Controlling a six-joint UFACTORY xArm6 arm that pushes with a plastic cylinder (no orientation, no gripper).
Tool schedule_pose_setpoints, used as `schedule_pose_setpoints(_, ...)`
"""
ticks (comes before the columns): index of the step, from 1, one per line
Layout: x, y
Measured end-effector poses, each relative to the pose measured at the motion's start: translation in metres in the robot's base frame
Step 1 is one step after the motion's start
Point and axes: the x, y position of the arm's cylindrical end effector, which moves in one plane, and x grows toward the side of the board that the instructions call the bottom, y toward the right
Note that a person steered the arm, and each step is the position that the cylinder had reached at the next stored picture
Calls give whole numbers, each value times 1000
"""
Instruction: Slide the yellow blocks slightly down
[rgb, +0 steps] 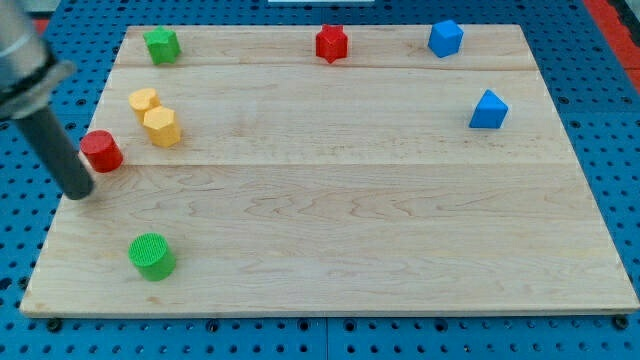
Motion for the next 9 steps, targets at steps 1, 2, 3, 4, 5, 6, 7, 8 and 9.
schedule_pose_setpoints(1,-52,2)
schedule_pose_setpoints(2,-87,22)
schedule_pose_setpoints(3,-126,-19)
schedule_pose_setpoints(4,-138,66)
schedule_pose_setpoints(5,-93,142)
schedule_pose_setpoints(6,-86,133)
schedule_pose_setpoints(7,-89,130)
schedule_pose_setpoints(8,-89,162)
schedule_pose_setpoints(9,-89,167)
